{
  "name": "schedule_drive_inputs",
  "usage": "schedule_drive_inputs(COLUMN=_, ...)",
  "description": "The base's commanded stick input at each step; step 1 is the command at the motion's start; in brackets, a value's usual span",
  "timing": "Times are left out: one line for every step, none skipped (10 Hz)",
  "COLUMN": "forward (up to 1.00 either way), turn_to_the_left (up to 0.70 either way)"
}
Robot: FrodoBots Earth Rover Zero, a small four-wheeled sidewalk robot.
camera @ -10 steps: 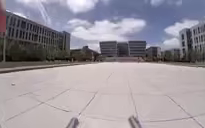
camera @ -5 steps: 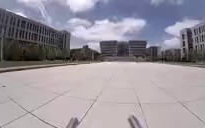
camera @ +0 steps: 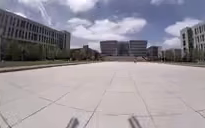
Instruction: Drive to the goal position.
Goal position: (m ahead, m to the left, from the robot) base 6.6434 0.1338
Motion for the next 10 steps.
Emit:
schedule_drive_inputs(forward=0.7, turn_to_the_left=0.0)
schedule_drive_inputs(forward=0.7, turn_to_the_left=0.0)
schedule_drive_inputs(forward=0.7, turn_to_the_left=0.0)
schedule_drive_inputs(forward=0.7, turn_to_the_left=0.0)
schedule_drive_inputs(forward=0.7, turn_to_the_left=0.0)
schedule_drive_inputs(forward=0.7, turn_to_the_left=0.0)
schedule_drive_inputs(forward=0.7, turn_to_the_left=0.0)
schedule_drive_inputs(forward=0.7, turn_to_the_left=0.0)
schedule_drive_inputs(forward=0.61, turn_to_the_left=0.0)
schedule_drive_inputs(forward=0.0, turn_to_the_left=0.0)
